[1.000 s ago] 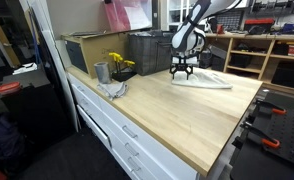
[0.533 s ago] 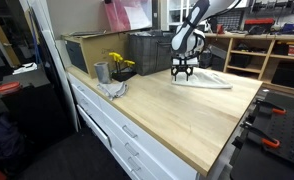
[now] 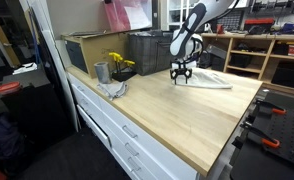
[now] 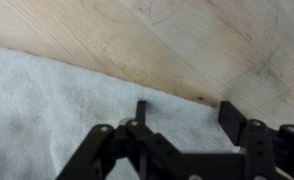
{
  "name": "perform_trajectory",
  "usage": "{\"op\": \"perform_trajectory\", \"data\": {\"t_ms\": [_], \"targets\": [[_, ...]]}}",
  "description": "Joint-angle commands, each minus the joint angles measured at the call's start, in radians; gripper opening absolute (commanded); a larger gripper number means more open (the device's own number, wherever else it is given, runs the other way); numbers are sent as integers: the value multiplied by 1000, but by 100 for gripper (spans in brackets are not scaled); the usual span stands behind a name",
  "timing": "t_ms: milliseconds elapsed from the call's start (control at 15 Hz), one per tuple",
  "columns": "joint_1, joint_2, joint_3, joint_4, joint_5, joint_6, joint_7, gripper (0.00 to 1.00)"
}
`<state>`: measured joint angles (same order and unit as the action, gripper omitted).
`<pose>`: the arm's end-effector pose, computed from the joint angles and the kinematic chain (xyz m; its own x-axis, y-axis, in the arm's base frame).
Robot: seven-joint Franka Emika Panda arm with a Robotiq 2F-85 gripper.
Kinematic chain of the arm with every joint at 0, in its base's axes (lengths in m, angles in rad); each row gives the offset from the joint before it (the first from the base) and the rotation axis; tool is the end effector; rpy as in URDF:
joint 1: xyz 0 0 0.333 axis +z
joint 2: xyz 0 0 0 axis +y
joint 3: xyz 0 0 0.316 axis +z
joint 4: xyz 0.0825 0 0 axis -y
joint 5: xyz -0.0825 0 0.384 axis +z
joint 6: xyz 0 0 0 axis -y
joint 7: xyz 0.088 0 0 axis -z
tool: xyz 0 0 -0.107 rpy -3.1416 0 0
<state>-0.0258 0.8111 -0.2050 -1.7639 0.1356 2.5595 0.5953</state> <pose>0.6353 -0.1432 0.1123 0.6399 -0.7670 0.0474 -0.7684 -0.6375 0.0564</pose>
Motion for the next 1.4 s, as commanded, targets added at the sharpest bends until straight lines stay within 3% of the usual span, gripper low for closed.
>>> {"op": "perform_trajectory", "data": {"t_ms": [0,400,800,1333], "targets": [[11,17,-12,25,-4,-15,-7,45],[17,-11,-10,6,-2,-5,-12,1],[25,-88,60,-69,9,13,-117,1],[34,-206,267,-214,25,-26,-401,1]]}}
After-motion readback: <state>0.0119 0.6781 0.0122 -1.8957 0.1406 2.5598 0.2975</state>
